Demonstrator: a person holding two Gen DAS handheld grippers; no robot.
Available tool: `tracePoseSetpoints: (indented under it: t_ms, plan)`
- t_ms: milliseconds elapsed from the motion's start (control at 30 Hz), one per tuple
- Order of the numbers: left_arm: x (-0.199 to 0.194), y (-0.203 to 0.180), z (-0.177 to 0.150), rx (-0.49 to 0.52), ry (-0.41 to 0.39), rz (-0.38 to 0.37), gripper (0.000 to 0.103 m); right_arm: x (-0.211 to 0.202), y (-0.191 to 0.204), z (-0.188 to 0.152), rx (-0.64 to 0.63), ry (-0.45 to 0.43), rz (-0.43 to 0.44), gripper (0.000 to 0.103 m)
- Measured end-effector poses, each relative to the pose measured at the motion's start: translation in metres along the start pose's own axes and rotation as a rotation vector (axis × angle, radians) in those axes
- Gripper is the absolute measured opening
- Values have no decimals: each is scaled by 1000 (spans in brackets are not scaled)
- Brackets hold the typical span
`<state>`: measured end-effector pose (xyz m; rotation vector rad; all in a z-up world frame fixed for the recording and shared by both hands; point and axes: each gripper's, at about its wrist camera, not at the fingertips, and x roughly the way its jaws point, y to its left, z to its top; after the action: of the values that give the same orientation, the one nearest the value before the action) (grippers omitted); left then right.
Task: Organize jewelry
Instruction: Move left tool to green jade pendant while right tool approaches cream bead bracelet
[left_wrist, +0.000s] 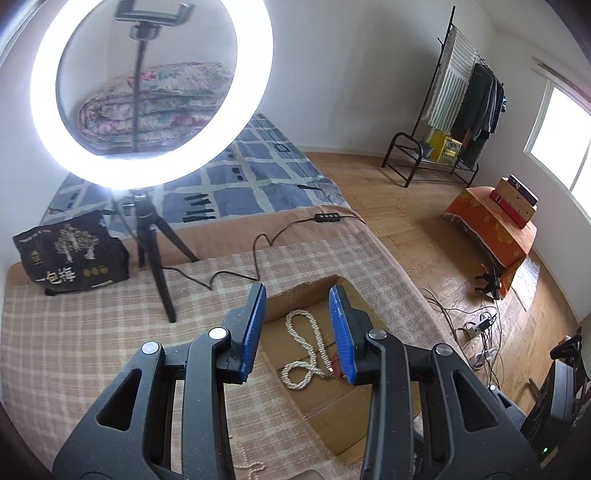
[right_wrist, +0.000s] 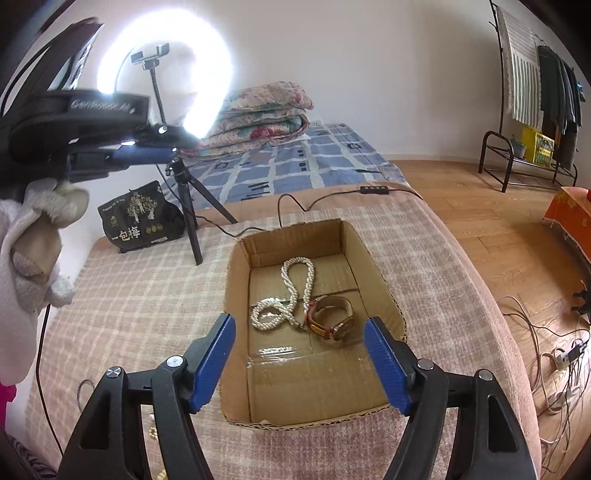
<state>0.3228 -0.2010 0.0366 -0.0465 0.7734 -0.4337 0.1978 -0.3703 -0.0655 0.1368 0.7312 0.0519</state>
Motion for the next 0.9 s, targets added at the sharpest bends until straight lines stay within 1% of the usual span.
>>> tracePoseSetpoints:
  t_ms: [133,300,433,500,533,667,767,900]
  plan:
    - [-28,14,-9,18,-23,49,35,-9,10,2,-21,-23,19,82]
    - [-64,37,-27,19,-36,110,35,-18,21,1,-46,-44,42,82]
    - [-95,63,-47,-9,-40,132,35,-23,31,-3,-72,-56,51,83]
    - [-109,76,-57,-24,-39,143,35,-24,37,-6,-94,-57,47,94]
    - [-117,83,-63,-30,-39,149,35,-24,41,-8,-112,-61,52,95]
    - [-145,110,-91,-55,-40,181,35,-24,55,-16,-186,-60,55,95]
    - [-157,128,-120,-80,-14,191,35,-26,66,-25,-234,-70,67,95]
    - [-159,145,-164,-129,39,177,35,-28,83,-39,-308,-73,75,95]
